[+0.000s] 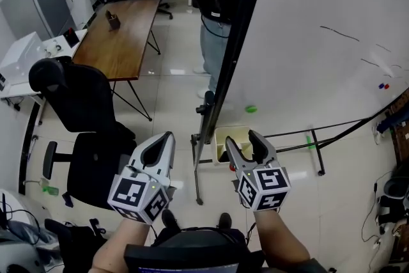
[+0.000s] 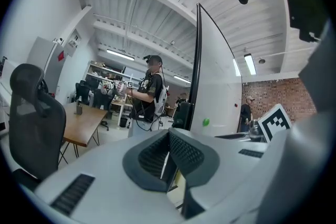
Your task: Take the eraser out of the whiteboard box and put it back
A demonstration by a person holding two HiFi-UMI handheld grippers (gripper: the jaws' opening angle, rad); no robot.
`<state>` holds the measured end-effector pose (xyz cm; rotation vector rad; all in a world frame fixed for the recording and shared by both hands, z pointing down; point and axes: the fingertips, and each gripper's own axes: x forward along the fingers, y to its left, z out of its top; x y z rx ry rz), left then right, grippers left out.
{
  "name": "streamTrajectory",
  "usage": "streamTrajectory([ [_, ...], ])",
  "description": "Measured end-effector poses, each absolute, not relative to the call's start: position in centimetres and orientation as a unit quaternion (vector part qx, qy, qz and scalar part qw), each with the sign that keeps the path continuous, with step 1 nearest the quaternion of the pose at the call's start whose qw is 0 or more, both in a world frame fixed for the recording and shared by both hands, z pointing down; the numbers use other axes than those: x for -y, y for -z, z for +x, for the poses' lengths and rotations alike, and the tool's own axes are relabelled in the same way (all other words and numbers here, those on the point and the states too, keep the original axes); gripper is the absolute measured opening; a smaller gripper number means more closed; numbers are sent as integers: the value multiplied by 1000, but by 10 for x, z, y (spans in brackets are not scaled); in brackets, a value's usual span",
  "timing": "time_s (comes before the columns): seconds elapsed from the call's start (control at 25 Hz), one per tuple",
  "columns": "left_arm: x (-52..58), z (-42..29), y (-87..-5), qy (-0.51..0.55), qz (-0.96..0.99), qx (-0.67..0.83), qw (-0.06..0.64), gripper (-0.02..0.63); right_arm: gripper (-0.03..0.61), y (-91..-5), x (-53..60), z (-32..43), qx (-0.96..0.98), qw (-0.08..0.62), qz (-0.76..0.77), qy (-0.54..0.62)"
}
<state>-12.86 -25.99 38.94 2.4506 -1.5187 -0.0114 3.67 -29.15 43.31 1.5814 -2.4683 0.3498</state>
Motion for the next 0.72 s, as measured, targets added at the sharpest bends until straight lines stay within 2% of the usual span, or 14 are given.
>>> streamTrajectory([
  [0.28, 265, -122, -431, -14, 844, 514, 155, 32, 299, -481, 293, 37, 821, 116, 539, -146],
  [0.72, 259, -120, -470, -37, 835, 519, 178, 32, 298, -524, 288, 35, 808, 135, 550, -161],
])
